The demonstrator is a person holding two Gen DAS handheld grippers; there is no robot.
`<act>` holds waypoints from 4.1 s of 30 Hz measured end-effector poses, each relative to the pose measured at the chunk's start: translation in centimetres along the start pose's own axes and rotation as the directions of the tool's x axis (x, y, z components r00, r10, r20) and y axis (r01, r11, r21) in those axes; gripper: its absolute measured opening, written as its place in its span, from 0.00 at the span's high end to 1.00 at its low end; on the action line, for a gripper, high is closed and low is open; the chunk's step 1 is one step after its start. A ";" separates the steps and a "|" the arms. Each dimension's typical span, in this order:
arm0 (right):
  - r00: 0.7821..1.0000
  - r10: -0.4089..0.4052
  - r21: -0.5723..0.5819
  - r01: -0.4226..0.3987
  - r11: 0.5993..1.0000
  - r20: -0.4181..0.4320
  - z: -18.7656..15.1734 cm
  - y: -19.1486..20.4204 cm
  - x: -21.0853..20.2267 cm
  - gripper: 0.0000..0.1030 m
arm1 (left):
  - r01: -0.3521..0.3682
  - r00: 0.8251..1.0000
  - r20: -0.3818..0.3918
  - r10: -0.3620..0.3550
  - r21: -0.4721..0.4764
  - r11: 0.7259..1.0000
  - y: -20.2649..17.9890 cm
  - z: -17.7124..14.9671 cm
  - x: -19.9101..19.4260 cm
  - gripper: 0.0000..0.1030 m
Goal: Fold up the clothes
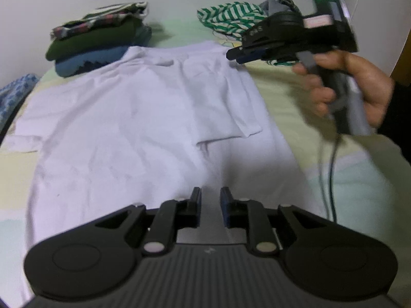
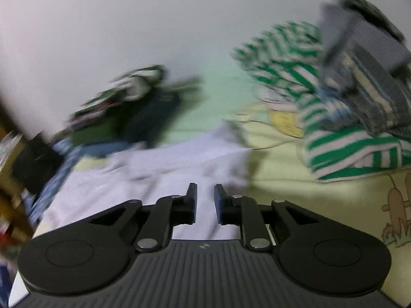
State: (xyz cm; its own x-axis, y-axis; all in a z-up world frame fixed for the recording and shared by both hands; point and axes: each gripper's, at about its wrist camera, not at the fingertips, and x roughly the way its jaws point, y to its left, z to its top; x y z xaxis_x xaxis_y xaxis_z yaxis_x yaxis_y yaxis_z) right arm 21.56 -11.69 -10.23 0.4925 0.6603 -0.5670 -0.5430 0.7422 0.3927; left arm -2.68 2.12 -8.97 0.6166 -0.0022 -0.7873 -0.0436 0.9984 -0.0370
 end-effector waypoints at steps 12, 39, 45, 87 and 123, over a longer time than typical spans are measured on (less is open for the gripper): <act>0.994 -0.096 -0.246 0.083 0.966 -0.044 -3.8 3.9 -0.1 0.79 | -0.084 0.996 -0.009 0.084 -0.015 0.996 0.5 -3.9 -2.6 0.67; 0.968 -0.242 -0.254 0.218 0.942 -0.065 -7.3 12.9 -3.9 0.74 | -0.004 1.000 -0.002 0.004 0.034 0.999 11.6 -9.0 -6.7 0.51; 0.976 -0.176 -0.435 0.105 0.894 -0.126 -5.3 20.2 -0.1 0.54 | -0.005 1.000 0.031 0.005 0.004 1.000 13.7 -9.0 -7.7 0.50; 0.992 0.087 -0.023 -0.085 0.996 0.090 1.6 20.0 1.6 0.96 | 0.059 0.997 0.058 -0.051 -0.164 0.985 12.8 -10.6 -13.6 1.00; 0.996 -0.027 -0.467 0.065 0.882 0.087 -1.7 16.5 2.2 0.98 | 0.015 0.993 -0.119 -0.016 -0.008 1.000 6.4 -10.7 -8.7 0.56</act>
State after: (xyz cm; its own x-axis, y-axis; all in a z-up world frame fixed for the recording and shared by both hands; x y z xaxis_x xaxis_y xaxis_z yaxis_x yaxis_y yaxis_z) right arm 12.48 1.83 -6.21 0.5645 0.6476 -0.5118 -0.7646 0.6439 -0.0286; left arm -16.75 7.87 -8.96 0.5195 -0.0250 -0.8541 -0.0408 0.9977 -0.0540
